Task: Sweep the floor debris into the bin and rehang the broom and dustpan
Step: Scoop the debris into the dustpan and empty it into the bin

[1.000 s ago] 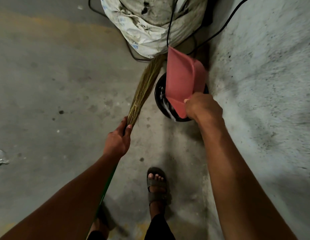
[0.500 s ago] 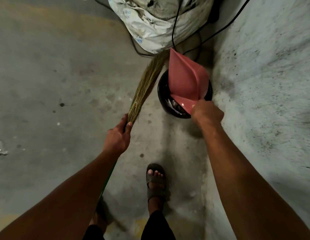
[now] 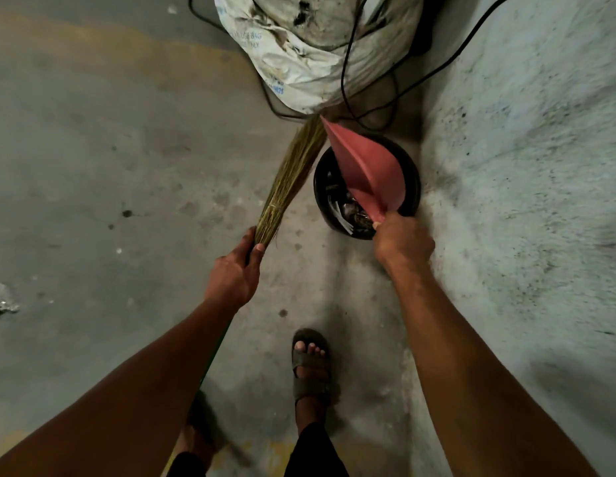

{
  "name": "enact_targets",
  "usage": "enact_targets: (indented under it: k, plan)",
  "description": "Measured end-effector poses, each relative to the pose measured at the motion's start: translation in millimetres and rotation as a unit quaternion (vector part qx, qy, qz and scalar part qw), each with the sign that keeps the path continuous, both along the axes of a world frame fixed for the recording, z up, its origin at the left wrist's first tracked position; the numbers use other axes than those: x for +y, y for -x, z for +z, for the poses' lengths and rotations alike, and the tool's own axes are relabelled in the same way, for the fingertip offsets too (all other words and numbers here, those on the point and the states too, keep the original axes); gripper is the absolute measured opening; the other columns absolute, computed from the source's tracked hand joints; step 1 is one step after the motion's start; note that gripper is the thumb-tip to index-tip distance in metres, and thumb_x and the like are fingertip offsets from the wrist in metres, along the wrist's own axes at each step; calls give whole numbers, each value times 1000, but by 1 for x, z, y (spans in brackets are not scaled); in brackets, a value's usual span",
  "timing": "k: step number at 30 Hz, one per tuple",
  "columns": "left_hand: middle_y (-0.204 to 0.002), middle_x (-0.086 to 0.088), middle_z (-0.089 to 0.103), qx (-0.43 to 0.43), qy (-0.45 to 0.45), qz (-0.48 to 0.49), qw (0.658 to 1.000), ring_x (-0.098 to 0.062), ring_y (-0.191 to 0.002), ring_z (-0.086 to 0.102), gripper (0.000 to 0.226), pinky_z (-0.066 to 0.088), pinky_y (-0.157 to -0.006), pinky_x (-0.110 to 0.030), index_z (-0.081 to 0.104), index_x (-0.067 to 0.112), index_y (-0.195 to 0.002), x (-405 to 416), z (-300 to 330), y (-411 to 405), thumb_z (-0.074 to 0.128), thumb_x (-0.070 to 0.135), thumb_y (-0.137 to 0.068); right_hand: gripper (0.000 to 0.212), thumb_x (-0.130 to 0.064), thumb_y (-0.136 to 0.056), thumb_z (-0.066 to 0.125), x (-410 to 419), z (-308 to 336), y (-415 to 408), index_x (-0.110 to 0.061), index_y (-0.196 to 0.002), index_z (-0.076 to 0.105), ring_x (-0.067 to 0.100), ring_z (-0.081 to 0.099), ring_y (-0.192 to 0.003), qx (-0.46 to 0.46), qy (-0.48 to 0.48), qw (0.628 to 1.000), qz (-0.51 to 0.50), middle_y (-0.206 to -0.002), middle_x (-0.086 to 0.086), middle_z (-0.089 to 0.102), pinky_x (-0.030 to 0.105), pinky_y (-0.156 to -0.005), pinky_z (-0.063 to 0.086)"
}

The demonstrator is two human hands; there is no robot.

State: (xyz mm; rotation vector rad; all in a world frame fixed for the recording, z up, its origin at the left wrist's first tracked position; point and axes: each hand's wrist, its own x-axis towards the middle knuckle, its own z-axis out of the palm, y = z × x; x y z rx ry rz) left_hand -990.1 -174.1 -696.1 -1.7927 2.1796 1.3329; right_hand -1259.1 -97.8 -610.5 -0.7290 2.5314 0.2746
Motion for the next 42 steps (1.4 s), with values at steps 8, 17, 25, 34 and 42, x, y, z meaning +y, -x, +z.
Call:
enact_targets:
  k: [8, 17, 25, 34, 42]
  plan:
    - [-103, -6, 71, 13, 11, 3, 1000, -23, -68, 68, 56, 63, -65, -44, 32, 38, -162, 6, -5, -7, 37, 55, -108, 36, -33, -108, 48, -1, 9, 20, -14, -136, 60, 39, 64, -119, 10, -6, 1000, -17, -132, 17, 65, 43, -90, 48]
    - [-102, -12, 71, 17, -2, 46, 999, -26, -77, 67, 60, 59, -72, -42, 26, 30, -165, 11, 3, -28, 32, 52, -110, 47, -42, -105, 39, -10, 34, -54, -4, -125, 57, 46, 67, -104, 15, 227, 964, -138, -117, 27, 69, 50, -85, 55]
    - [-111, -16, 70, -79, -56, 34, 995, -32, -90, 66, 37, 59, -82, -45, 53, 13, -135, -12, -35, -110, 42, 37, -109, 45, -55, -103, 40, -53, -12, -185, -18, -91, 63, 33, 70, -75, -203, 293, 917, -178, -86, 7, 74, 46, -68, 57]
    - [-101, -16, 70, -166, -43, 168, 971, -36, -85, 68, 37, 62, -79, -47, 54, 16, -132, -56, -80, -311, 46, 39, -104, 46, -54, -108, 40, -103, -50, -374, -17, -87, 59, 13, 37, -39, -414, 228, 840, -266, -56, 0, 46, 15, -44, 21]
    - [-102, -17, 67, -143, 25, 268, 953, -31, -83, 61, 56, 53, -73, -41, 37, 15, -154, -94, -57, -481, 41, 44, -106, 46, -48, -111, 42, -142, -43, -520, -19, -80, 60, 16, 37, -40, -454, 242, 813, -272, -52, -4, 56, 28, -57, 21]
